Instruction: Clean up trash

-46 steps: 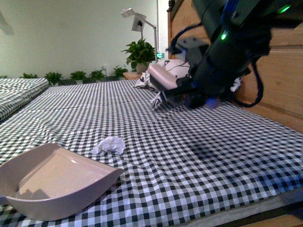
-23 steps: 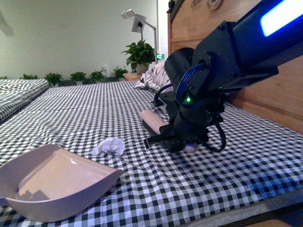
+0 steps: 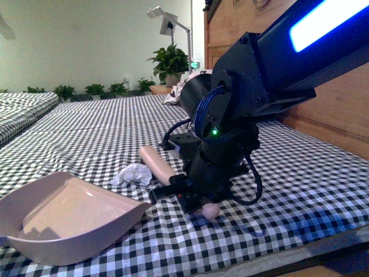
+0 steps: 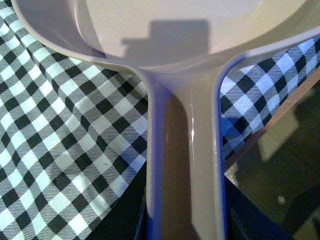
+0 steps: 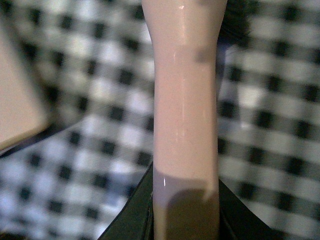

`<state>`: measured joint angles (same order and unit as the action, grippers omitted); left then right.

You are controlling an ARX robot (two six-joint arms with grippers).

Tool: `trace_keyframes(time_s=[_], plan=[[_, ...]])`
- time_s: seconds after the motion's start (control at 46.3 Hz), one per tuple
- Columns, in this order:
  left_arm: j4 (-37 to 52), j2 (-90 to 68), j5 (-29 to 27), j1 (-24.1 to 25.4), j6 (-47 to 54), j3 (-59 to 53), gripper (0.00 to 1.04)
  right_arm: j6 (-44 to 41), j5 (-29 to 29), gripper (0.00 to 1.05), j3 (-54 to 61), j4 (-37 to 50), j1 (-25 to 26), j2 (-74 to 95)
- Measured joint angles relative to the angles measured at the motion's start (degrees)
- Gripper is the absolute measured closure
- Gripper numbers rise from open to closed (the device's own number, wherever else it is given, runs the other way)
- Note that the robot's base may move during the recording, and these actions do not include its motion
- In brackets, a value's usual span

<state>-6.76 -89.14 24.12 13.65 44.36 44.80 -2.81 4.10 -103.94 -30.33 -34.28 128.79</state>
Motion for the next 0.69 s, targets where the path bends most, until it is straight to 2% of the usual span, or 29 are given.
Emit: trace_keyframes(time_s=[0.086, 0.216, 0.238, 0.389, 0.54, 0.691], plan=[[0.0, 0.0, 0.0, 0.0, 0.0, 0.0, 0.79, -0.9, 7.5, 0.85, 1.1, -2.0, -0.7, -1.3], [0.0, 0.0, 0.0, 0.0, 0.3, 0.0, 0.79, -2.7, 24.4, 0.85, 2.6, -3.8, -1.5, -7.1], [0.0, 0.0, 0.0, 0.0, 0.3, 0.0, 0.79, -3.1, 25.8, 0.85, 2.3, -3.9, -1.4, -8.1], [0.0, 0.0, 0.1, 0.0, 0.3, 0.0, 0.79, -5.0, 22.7, 0.86, -0.2, -3.9, 1.3, -14.8], [0.0, 0.0, 0.0, 0.0, 0.3, 0.0, 0.79, -6.9, 19.0, 0.86, 2.6, -3.2, 4.1, -17.2], [0.0, 0.0, 0.0, 0.0, 0.4, 0.0, 0.79, -5.8, 14.2, 0.86, 9.4, 3.2, 5.8, -19.5]])
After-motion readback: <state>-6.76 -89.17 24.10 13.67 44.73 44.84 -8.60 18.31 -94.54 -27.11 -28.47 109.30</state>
